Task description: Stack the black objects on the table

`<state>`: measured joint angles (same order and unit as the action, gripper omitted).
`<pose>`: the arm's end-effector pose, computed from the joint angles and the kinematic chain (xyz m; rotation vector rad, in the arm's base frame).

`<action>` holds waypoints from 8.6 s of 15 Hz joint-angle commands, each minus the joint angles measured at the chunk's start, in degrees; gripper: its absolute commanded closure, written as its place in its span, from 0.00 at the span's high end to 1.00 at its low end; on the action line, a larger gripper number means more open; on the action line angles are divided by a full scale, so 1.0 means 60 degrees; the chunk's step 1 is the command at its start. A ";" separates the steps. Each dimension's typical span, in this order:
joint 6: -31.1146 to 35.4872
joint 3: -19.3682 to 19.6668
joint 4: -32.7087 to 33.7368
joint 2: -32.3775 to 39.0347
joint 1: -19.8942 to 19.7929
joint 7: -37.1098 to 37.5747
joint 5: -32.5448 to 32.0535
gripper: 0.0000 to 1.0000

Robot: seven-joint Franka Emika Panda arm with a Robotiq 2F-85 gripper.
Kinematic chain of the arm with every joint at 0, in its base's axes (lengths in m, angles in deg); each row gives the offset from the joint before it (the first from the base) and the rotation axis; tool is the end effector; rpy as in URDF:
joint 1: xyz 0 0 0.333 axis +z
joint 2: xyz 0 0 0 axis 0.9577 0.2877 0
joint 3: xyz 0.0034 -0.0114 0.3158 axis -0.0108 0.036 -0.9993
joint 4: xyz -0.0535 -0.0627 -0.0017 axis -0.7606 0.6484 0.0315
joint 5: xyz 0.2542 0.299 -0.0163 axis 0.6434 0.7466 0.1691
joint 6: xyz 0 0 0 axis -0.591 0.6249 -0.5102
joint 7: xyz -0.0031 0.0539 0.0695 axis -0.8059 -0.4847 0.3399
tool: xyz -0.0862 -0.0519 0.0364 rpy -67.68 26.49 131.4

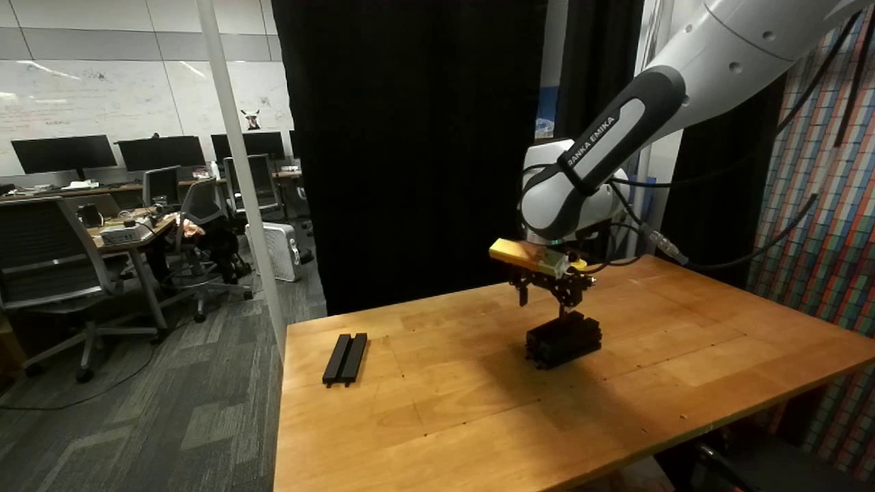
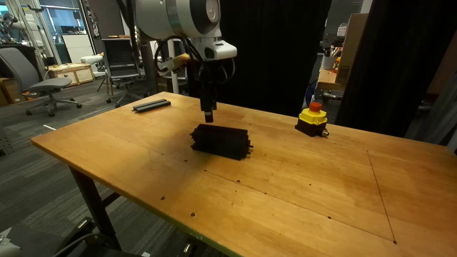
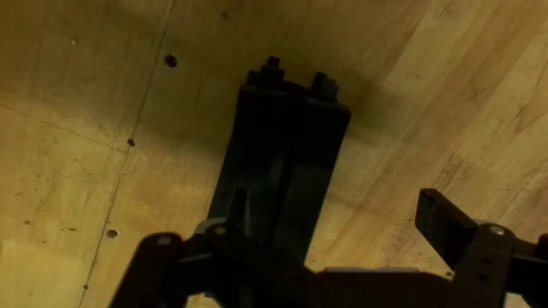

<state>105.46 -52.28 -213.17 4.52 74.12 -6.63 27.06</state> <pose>0.5250 -0.0374 0.3006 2.3998 -1.9555 0.1087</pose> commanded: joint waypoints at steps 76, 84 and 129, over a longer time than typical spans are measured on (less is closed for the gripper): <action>-0.6362 -0.0347 1.6241 1.0602 0.3210 -0.7176 0.0735 0.45; -0.6605 -0.0180 1.6090 0.9924 0.2582 -0.7320 0.0809 0.45; 0.0310 -0.0106 -0.0394 -0.0846 0.0384 0.0527 0.1370 0.45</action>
<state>104.06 -52.70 -207.73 6.12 77.16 -5.65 35.88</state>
